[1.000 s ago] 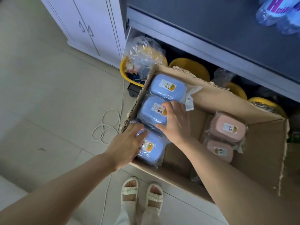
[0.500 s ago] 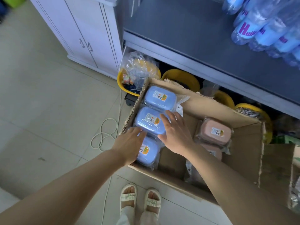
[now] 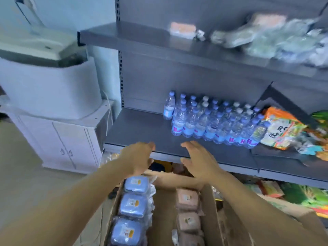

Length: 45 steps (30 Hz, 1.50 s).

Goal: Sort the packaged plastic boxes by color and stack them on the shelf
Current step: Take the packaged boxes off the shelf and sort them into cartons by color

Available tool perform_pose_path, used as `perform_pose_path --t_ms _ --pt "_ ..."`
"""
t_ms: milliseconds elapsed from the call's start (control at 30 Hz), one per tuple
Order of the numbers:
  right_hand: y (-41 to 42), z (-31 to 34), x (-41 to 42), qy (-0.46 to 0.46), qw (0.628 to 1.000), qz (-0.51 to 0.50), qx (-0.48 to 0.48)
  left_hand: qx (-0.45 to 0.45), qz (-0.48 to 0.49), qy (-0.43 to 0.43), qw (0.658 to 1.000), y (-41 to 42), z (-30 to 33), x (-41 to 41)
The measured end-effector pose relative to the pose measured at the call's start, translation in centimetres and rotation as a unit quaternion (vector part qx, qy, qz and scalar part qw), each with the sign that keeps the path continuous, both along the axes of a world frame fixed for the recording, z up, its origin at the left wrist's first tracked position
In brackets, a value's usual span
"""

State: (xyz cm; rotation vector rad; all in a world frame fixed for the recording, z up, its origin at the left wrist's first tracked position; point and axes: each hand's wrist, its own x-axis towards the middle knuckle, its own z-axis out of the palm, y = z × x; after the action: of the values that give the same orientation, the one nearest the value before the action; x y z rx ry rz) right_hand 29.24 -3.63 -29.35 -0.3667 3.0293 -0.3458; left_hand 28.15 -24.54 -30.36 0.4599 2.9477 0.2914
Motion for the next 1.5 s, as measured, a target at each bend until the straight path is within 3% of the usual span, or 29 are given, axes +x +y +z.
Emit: perform_pose_path --t_ms 233,500,733,1067,1333,1500 --pt "6.3 12.7 0.9 0.115 0.990 -0.074 -0.018 0.036 -0.036 0.121 0.991 5.5 13.4 -1.9" --pt "15.2 20.5 0.4 0.198 0.971 -0.131 -0.031 0.046 -0.067 0.175 0.981 11.8 21.5 -4.6" --pt "24.7 23.8 -4.7 0.219 0.965 -0.137 -0.037 0.051 -0.061 0.212 0.974 19.7 24.5 -9.2" --pt "37.8 27.1 -20.1 0.241 0.965 -0.098 -0.033 0.032 0.006 0.251 0.968 31.7 26.5 -20.7" --pt "42.3 27.6 -31.2 0.194 0.978 -0.071 -0.003 0.026 0.087 0.232 0.969 33.3 26.6 -30.8" --pt "43.6 27.6 -34.8 0.134 0.989 -0.055 -0.006 0.069 0.105 0.171 0.977 33.1 26.1 -35.5"
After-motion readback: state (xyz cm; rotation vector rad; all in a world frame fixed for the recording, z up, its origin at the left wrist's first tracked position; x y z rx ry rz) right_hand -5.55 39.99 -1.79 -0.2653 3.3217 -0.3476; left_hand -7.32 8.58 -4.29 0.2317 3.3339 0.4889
